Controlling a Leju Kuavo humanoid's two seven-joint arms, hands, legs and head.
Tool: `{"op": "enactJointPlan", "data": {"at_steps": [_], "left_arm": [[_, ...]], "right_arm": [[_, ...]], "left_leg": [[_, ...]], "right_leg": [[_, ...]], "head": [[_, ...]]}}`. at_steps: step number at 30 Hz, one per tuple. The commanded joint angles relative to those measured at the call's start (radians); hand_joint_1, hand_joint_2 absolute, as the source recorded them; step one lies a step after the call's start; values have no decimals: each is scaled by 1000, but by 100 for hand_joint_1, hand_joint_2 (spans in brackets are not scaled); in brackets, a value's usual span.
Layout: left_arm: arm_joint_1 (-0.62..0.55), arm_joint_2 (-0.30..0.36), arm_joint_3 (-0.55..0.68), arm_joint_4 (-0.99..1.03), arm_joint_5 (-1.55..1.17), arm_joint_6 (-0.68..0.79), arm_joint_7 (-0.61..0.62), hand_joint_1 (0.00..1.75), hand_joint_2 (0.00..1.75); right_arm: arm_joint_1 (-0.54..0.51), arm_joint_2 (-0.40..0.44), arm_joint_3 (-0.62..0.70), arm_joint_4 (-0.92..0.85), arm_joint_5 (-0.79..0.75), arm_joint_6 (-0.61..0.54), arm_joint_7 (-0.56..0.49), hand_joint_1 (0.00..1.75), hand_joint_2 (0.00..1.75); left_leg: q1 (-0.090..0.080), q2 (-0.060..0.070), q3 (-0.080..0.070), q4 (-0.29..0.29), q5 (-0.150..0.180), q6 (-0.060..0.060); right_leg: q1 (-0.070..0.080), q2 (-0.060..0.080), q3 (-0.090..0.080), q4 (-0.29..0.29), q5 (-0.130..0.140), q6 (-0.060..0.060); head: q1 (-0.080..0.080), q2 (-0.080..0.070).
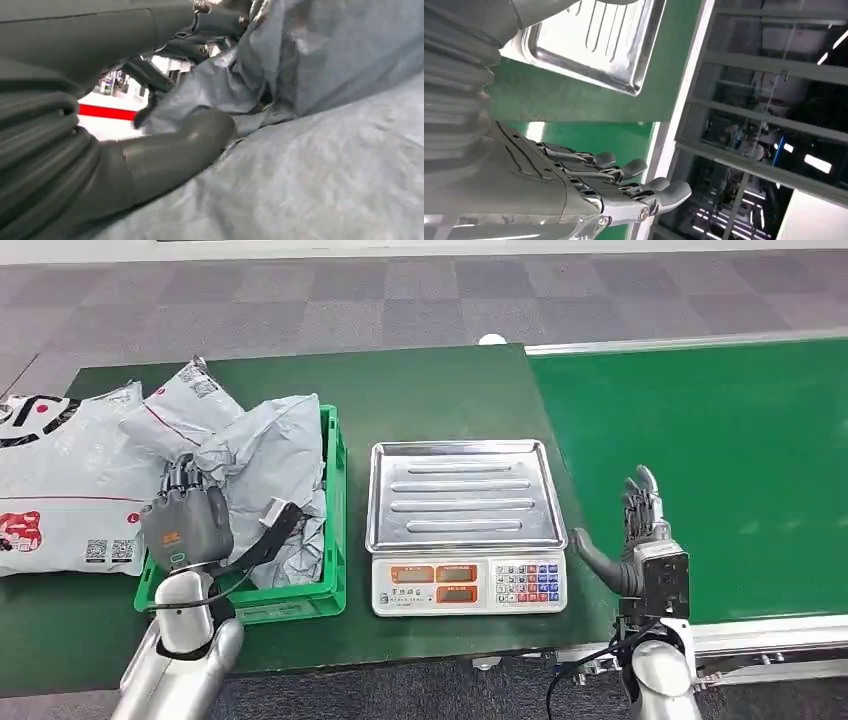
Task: Moved the parcel from conveyor to table for the left to box.
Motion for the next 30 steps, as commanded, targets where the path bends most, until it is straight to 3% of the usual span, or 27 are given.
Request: {"op": "enactJointPlan", "data": {"at_steps": [1,8,16,19,21,22,23,25,30], "left_arm": [[-3,90,-44,-8,-37,-11,93,0,175],[-42,215,-136,-17,-37,-74,271,0,175],[-45,222,-83,45,-37,-103,243,0,175],[-26,128,64,40,-37,18,69,0,175],[-30,127,64,38,-37,14,68,0,175],[-22,81,111,17,-37,38,14,0,175],[-24,18,165,7,150,37,-178,0,175],[-33,-22,185,-8,360,-78,-390,0,175],[-8,-10,149,-98,799,-312,-617,0,175]], "right_arm": [[-62,-12,13,97,-3,8,0,0,175],[-79,-2,32,109,9,7,8,0,175],[-99,-7,41,150,12,18,23,0,175],[-93,-10,43,145,11,17,24,0,175],[-95,-11,43,145,11,17,24,0,175],[-99,-13,43,147,9,17,23,0,175],[-100,-17,43,149,4,15,23,0,175],[-104,-35,50,162,-7,21,21,0,175],[-182,-86,73,287,-46,58,-10,0,175]], "left_leg": [[0,1,3,-1,0,0],[1,1,3,-1,0,-1],[2,2,6,-3,1,-1],[1,1,4,-2,1,-1],[1,0,2,-1,1,-1],[2,-2,4,-2,1,-1],[1,-2,2,-1,1,-1],[1,-2,1,0,1,0],[2,-2,3,-1,1,0]], "right_leg": [[0,1,3,-2,1,0],[1,2,3,-1,0,-1],[2,3,5,-3,1,-1],[1,1,5,-2,0,-1],[1,0,3,-1,0,0],[2,-1,5,-2,0,-1],[1,-2,3,-1,0,0],[1,-2,3,-1,1,0],[1,-2,4,-2,1,0]], "head": [[0,0],[0,0],[0,0],[0,0],[0,0],[0,0],[0,0],[0,0],[0,0]]}}
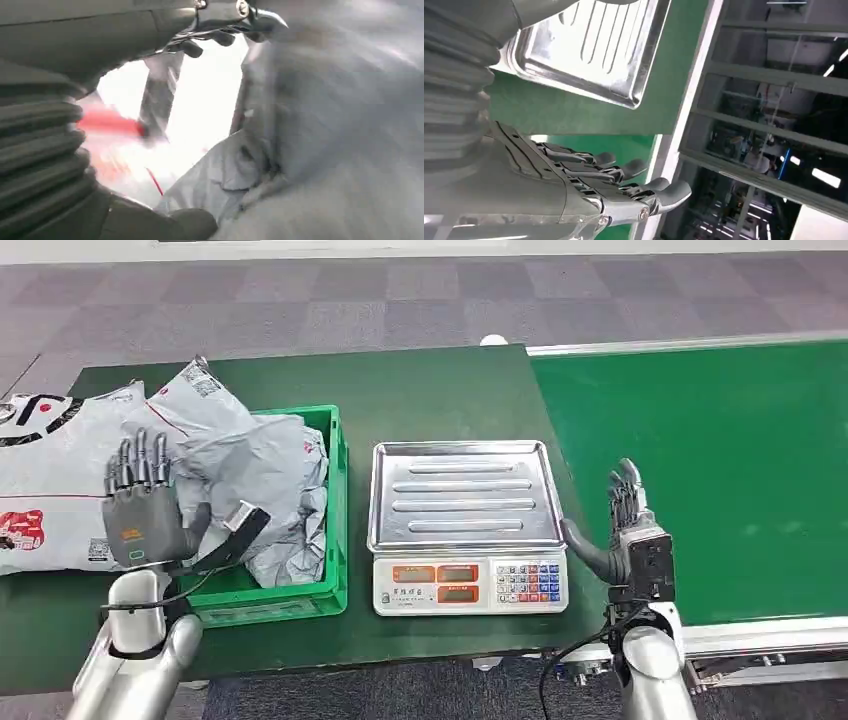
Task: Moved the parcel from conveyor to table for the left to box.
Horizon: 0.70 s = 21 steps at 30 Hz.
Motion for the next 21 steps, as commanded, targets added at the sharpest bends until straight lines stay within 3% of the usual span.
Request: {"op": "enactJointPlan", "data": {"at_steps": [1,3,6,12,14,17,21], "left_arm": [[11,-93,84,-97,639,-306,-360,0,175],[22,-92,86,-135,742,-337,-428,0,175],[-9,-105,77,-126,955,-500,-493,0,175],[-19,-106,72,-110,955,-500,-494,0,175],[-45,-108,70,-75,1102,-644,-498,0,175],[-140,-132,69,50,1311,-803,-484,0,175],[-193,-144,61,111,1373,-833,-471,0,175]], "right_arm": [[-139,-79,62,238,-44,52,-32,0,175],[-169,-68,86,275,-42,55,-33,0,175],[-224,-64,135,336,-51,62,-38,0,175],[-227,-68,137,340,-55,62,-38,0,175],[-250,-68,150,365,-68,77,-36,0,175],[-369,-51,198,502,-82,91,-43,0,175],[-426,-38,223,561,-95,89,-44,0,175]], "left_leg": [[1,2,1,0,0,0],[1,6,4,-2,-1,0],[1,5,3,-1,-1,0],[1,2,3,-1,0,0],[1,1,4,-2,0,0],[2,3,2,0,1,0],[1,3,1,0,2,0]], "right_leg": [[1,3,1,-2,1,0],[1,6,3,-3,2,0],[1,6,3,-2,2,-1],[2,2,3,-2,1,-1],[2,2,4,-3,1,-1],[2,3,2,-1,2,-1],[1,3,1,-1,3,-1]], "head": [[0,0],[0,0],[0,0],[0,0],[0,0],[0,0],[0,0]]}}
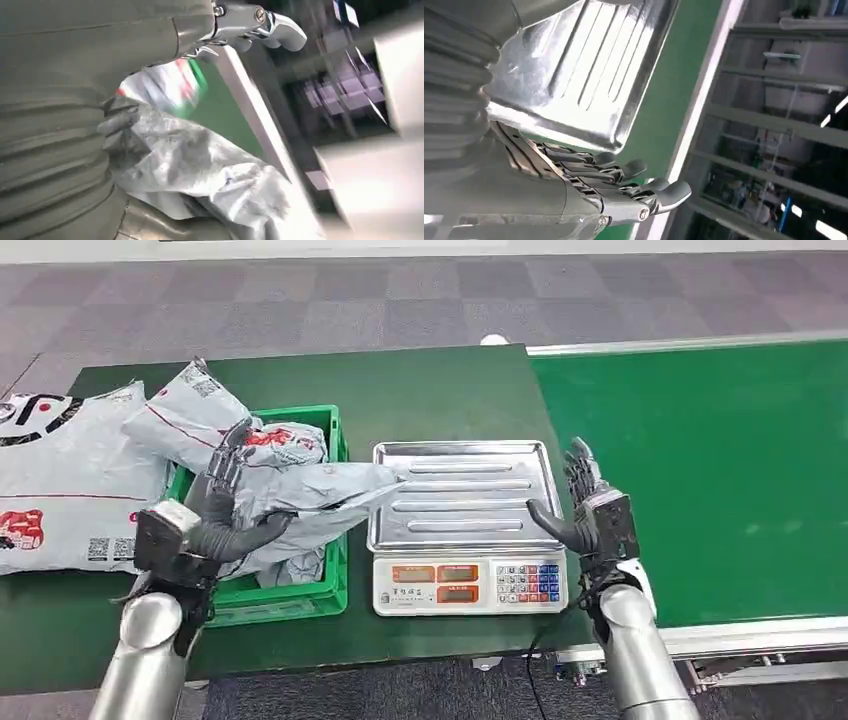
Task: Moved the parcel from conveyor to table for the left to box.
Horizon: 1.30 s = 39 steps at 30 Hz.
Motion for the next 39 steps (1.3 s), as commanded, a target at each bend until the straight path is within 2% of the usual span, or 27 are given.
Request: {"op": "enactJointPlan", "data": {"at_steps": [1,5,10,14,20,23,25,29,32,39], "left_arm": [[-166,-46,33,229,176,-118,30,0,175],[-237,-88,55,320,272,-145,115,0,175],[-288,-110,57,386,360,-213,141,0,175],[-325,-142,98,429,441,-196,199,0,175],[-508,-210,-1,659,261,31,138,0,175],[-539,-216,-10,694,239,67,138,0,175],[-580,-247,-10,753,217,91,150,0,175],[-593,-285,-42,806,196,89,159,0,175],[-559,-309,-71,839,189,93,149,0,175],[-565,-302,-74,843,193,92,140,0,175]], "right_arm": [[-199,-3,114,268,-24,3,-3,0,175],[-234,7,134,305,-37,1,1,0,175],[-255,10,143,328,-60,3,1,0,175],[-279,36,147,352,-62,2,4,0,175],[-353,100,176,459,-69,-21,-13,0,175],[-353,105,186,456,-71,-22,-11,0,175],[-344,117,199,444,-84,-20,-13,0,175],[-316,139,219,421,-89,-21,-17,0,175],[-293,156,221,378,-104,-31,-12,0,175],[-295,149,223,375,-105,-31,-9,0,175]], "left_leg": [[0,3,2,-1,1,0],[0,0,3,-1,2,0],[1,-1,3,0,2,0],[0,0,2,0,2,0],[1,-2,-1,1,2,0],[1,-3,-1,1,3,-1],[0,-2,0,1,3,0],[1,-4,2,0,3,0],[0,-3,3,-1,3,0],[0,-2,2,-1,3,0]], "right_leg": [[0,3,2,-1,2,-1],[0,1,2,-1,3,-1],[1,1,3,-1,3,-1],[0,1,1,0,3,-1],[1,-1,0,1,3,-1],[1,-1,0,0,3,-1],[1,-1,0,0,4,-1],[1,-3,3,-1,3,-1],[0,-2,4,-2,3,-1],[0,0,2,-1,3,-1]], "head": [[0,0],[0,0],[0,0],[0,0],[0,0],[0,0],[0,0],[0,0],[0,0],[0,0]]}}
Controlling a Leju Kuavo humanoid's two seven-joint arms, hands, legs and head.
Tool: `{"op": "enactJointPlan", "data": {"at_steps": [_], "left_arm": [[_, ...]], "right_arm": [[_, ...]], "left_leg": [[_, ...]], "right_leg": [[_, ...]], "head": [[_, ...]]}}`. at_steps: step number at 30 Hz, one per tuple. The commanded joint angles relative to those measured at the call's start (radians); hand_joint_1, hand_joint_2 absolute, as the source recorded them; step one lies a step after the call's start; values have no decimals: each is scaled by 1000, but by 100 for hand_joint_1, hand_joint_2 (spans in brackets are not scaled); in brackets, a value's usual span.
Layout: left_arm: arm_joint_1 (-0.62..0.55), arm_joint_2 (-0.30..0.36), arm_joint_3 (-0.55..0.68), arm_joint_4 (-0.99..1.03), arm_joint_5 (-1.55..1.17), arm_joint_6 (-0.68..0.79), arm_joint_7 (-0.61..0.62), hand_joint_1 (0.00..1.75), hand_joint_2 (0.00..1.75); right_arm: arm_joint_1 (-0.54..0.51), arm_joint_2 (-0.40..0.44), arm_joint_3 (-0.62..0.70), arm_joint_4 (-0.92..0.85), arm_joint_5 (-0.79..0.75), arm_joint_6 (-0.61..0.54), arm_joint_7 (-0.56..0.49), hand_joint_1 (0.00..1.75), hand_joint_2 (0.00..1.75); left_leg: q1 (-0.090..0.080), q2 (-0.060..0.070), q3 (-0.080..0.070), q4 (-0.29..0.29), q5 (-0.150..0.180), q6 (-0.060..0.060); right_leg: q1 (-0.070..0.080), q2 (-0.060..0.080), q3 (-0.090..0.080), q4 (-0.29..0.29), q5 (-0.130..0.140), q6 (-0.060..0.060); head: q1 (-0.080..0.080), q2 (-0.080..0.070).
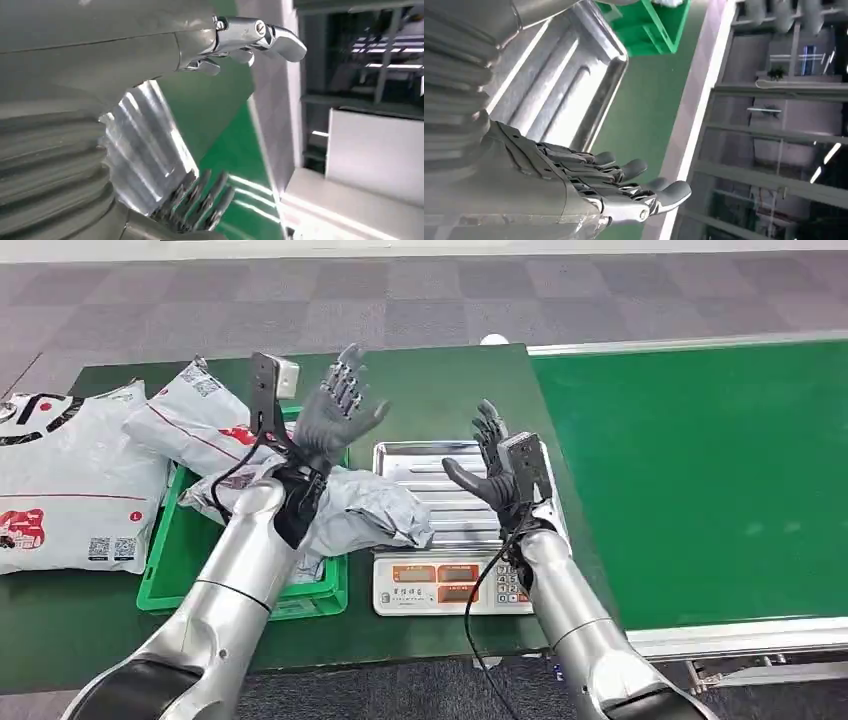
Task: Moved the parcel from conveyor to table for the left to box.
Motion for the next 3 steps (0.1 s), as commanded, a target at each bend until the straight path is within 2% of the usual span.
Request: {"op": "enactJointPlan", "data": {"at_steps": [1,3], "left_arm": [[-57,6,-61,137,0,4,-5,0,175],[-57,6,-61,137,0,4,-5,0,175]], "right_arm": [[-20,-6,47,29,-5,-5,7,0,175],[-20,-6,47,29,-5,-5,7,0,175]], "left_leg": [[0,0,1,0,0,0],[0,0,1,-1,0,0]], "right_leg": [[0,1,1,-1,0,0],[0,1,1,-1,0,0]], "head": [[0,0],[0,0]]}}
